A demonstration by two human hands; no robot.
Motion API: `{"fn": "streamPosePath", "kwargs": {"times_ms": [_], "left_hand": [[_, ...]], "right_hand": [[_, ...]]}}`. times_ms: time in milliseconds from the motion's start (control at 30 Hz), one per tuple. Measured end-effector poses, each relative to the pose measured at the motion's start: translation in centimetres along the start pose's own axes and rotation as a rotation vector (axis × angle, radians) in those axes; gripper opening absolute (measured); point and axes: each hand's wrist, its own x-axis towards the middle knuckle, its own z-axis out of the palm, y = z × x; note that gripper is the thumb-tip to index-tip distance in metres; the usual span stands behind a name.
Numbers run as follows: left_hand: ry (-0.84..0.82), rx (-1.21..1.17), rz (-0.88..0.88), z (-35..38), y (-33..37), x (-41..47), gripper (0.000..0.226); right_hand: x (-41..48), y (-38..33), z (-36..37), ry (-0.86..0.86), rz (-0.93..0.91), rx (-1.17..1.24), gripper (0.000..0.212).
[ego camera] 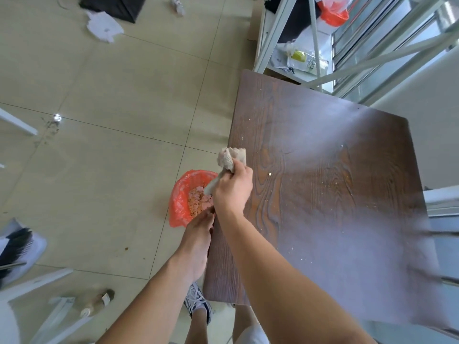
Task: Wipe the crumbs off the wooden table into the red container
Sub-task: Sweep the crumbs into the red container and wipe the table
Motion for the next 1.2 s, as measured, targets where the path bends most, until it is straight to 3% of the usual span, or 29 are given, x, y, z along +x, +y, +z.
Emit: {"fn": "streamPosePath", "kwargs": {"times_ms": [333, 533, 633, 800, 1000, 1200], "left_hand": [[0.069, -0.031, -0.007, -0.6, -0.9, 1.0, 0.04], [0.103, 0.028, 0.041, -0.5, -0.6, 0.4, 0.037], [0.103, 0.012, 0.024, -0.6, -0.7, 0.4, 0.04], [0.069, -0.01, 0.032, -0.1, -0.4, -0.2, 0.038], [0.072, -0.064, -0.018, 0.2, -0.5, 0.2, 0.036], [0.038, -0.02, 0.01, 0.6, -0.1, 0.9, 0.035]], "right_hand": [[0.7, -3.4, 1.4, -0.292, -0.164, -0.192, 0.035], [-0.2, -3.7, -0.8, -0.214, -0.614, -0.24, 0.038], [0.5, -2.8, -1.3, -0.173, -0.75, -0.311, 0.034], [1.1, -1.8, -1.6, -0.154, -0.726, -0.302, 0.022], [1.8, -1.4, -3.1, -0.192, -0.617, -0.132, 0.024], [4.7, -1.4, -11.1, -0.293, -0.087, 0.5, 0.018]]}}
